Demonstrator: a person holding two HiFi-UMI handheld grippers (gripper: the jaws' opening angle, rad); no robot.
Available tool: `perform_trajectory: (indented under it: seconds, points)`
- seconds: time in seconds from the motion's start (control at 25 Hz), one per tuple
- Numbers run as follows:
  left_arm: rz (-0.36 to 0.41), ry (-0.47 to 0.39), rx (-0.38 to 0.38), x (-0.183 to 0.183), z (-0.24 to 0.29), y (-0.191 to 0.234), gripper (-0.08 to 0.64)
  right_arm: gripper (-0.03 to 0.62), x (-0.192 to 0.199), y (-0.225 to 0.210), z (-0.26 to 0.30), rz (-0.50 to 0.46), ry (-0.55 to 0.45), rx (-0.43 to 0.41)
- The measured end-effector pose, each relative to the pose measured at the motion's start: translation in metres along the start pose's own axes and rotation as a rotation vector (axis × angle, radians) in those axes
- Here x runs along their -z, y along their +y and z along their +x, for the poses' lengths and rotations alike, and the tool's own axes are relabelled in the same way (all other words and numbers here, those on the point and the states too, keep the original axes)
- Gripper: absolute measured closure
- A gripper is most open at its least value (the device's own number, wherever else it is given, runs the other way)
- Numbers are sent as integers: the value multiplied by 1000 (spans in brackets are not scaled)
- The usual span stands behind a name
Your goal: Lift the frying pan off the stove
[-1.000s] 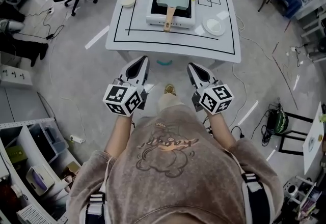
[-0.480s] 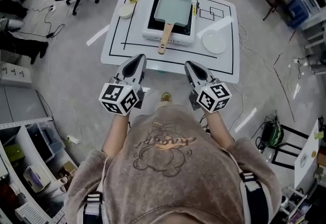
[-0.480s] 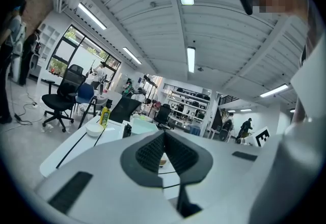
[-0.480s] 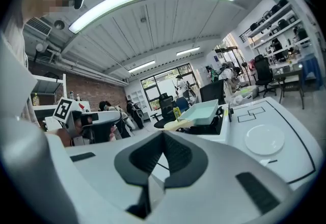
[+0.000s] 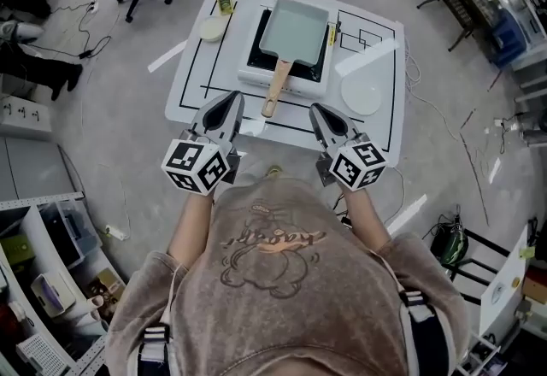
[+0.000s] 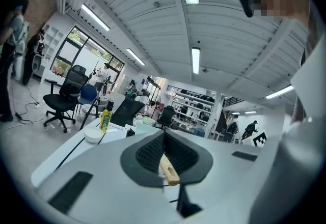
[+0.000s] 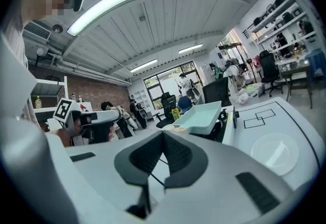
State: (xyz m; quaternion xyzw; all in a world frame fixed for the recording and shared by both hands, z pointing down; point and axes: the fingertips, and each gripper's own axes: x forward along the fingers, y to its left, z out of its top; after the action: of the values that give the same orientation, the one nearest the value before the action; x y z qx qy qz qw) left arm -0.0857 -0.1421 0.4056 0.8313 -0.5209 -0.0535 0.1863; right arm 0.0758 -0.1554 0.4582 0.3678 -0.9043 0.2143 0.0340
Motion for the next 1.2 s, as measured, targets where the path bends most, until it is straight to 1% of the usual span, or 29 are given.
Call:
perform_trajectory:
  seconds: [0.2,0.52,0.84,1.04,1.2]
  points:
    - [-5,28,22,-2,9,9,552,592,-2,6,15,1,14,-7]
    - [0,62,96,-7,31,13,552,592,-11,-1,20,26,-28,67]
    - [-7,66,147,-12,40,20,552,592,-14,-7,23,35,-61,118]
    - [1,81,181,-15,49,22,552,592,-20,-12,27,43,-83,142]
    - [9,91,191,-12,52,22,552,592,-21,-12,30,44,-90,144]
